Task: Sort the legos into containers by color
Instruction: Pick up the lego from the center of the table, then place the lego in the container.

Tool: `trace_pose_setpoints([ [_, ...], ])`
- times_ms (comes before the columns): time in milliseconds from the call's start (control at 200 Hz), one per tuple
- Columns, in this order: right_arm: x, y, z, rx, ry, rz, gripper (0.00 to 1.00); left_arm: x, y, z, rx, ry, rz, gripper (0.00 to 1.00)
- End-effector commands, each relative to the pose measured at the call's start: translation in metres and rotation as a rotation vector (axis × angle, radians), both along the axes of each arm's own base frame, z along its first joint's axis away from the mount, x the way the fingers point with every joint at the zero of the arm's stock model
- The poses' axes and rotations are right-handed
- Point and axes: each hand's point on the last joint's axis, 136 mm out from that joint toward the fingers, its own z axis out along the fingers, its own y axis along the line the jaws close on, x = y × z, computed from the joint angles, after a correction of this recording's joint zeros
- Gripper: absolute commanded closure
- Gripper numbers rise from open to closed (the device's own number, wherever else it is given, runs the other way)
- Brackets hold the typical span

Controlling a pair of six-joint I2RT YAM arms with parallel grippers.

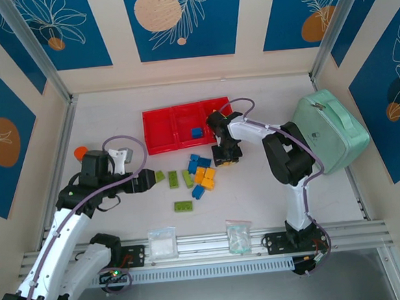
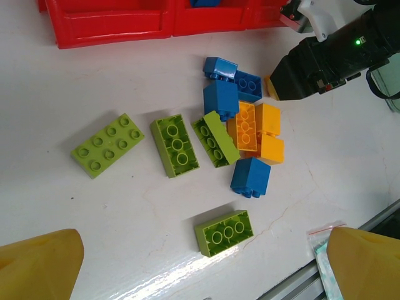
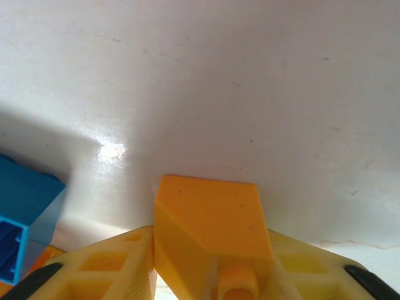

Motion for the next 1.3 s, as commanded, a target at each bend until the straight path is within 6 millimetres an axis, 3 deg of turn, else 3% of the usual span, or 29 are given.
trace_pose_setpoints([
  [0,-0.005,-0.005,0.009,0.002,-0.007,0.012,0.67,-0.003,-0.001,0.001,0.010,-0.007,-0.011,0.01],
  [150,-0.001,0.001,0.047,0.066,-0.081,0.026,0.70,-0.003,0.000,0.001,0.015,-0.008,-0.006,0.01],
  [345,0.016,0.010,0.113,0.192,-0.210,0.029,0.71,-0.003,0.000,0.001,0.015,-0.009,-0.007,0.01],
  [490,0.047,0.008,0.154,0.228,-0.326,0.019,0.71,-0.003,-0.001,0.002,0.014,-0.011,-0.009,0.01],
  [615,0.081,0.005,0.170,0.259,-0.373,-0.009,0.71,-0.003,0.000,0.003,0.015,-0.014,-0.008,0.01],
  [715,0.108,0.008,0.168,0.289,-0.372,-0.020,0.71,-0.004,0.000,0.003,0.014,-0.019,-0.008,0.00],
  [955,0.148,0.024,0.136,0.316,-0.297,-0.017,0.69,-0.005,0.000,0.004,0.017,-0.022,-0.009,0.01],
  [1206,0.152,0.027,0.106,0.328,-0.211,-0.037,0.62,-0.004,-0.001,0.003,0.017,-0.016,-0.012,0.01],
  [1296,0.148,0.029,0.107,0.332,-0.223,-0.035,0.52,-0.004,-0.001,0.003,0.016,-0.016,-0.015,0.01],
])
